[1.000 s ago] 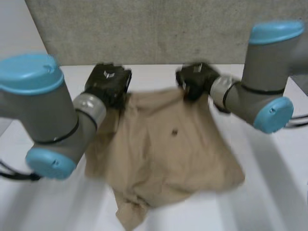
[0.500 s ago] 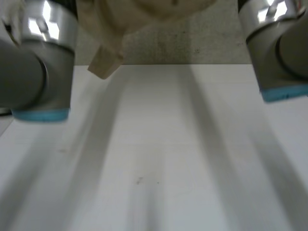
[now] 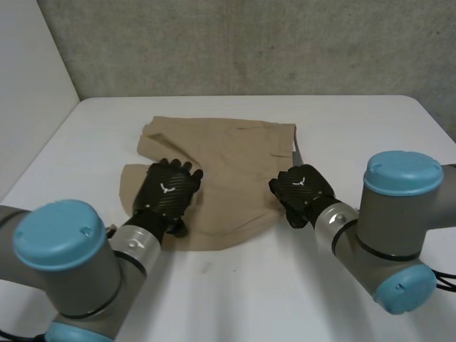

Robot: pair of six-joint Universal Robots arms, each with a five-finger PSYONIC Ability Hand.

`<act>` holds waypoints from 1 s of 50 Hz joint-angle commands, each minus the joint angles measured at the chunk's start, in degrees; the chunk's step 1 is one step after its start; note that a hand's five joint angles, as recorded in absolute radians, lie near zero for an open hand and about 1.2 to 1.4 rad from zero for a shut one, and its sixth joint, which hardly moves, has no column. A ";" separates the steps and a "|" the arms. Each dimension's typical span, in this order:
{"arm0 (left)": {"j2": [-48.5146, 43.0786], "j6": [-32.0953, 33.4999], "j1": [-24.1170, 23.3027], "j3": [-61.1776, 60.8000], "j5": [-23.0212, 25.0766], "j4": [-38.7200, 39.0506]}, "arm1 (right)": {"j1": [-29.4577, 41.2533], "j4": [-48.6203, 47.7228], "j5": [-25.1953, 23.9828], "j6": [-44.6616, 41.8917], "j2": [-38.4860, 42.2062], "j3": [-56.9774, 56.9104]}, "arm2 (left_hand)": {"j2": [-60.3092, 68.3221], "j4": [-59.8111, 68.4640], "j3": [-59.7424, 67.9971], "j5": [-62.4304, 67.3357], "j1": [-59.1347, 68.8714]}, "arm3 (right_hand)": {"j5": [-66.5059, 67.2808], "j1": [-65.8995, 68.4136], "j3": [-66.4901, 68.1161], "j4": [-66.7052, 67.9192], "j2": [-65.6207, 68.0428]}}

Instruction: Fold the shorts.

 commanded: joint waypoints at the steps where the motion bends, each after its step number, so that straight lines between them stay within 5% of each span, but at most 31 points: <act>1: 7.22 -7.22 4.93 0.04 -0.51 -8.63 | -1.61 -0.15 0.28 6.42 -3.95 3.72 | -3.53 -3.31 -3.70 -2.85 -3.97 | 13.71 24.14 11.04 11.84 12.63; 7: 8.55 -16.45 6.77 -1.89 -0.42 -12.23 | -3.11 0.90 0.28 15.56 -4.04 4.52 | 0.33 0.55 0.15 1.01 -0.12 | 13.71 24.14 11.04 11.84 12.63; 19: 8.46 -16.72 13.01 -6.20 1.42 -12.77 | -6.80 2.05 0.11 19.70 -3.95 4.52 | 21.87 22.08 21.69 22.55 21.42 | 13.71 24.14 11.04 11.84 12.63; 29: 8.11 -15.50 21.44 -6.29 15.46 -13.73 | -7.50 1.96 -0.16 19.97 -3.25 4.34 | 43.06 43.27 42.88 43.74 42.61 | 13.71 24.14 11.04 11.84 12.63; 36: 3.63 -10.84 22.33 -5.15 18.48 -16.90 | -7.06 1.96 -0.42 19.61 -3.16 4.34 | 40.39 40.61 40.21 41.07 39.94 | 13.71 24.14 11.04 11.84 12.63; 50: -5.33 -7.58 19.26 7.41 14.87 -17.25 | -6.89 1.96 -0.86 19.35 -2.63 4.25 | 7.58 7.80 7.40 8.26 7.13 | 13.71 24.14 11.04 11.84 12.63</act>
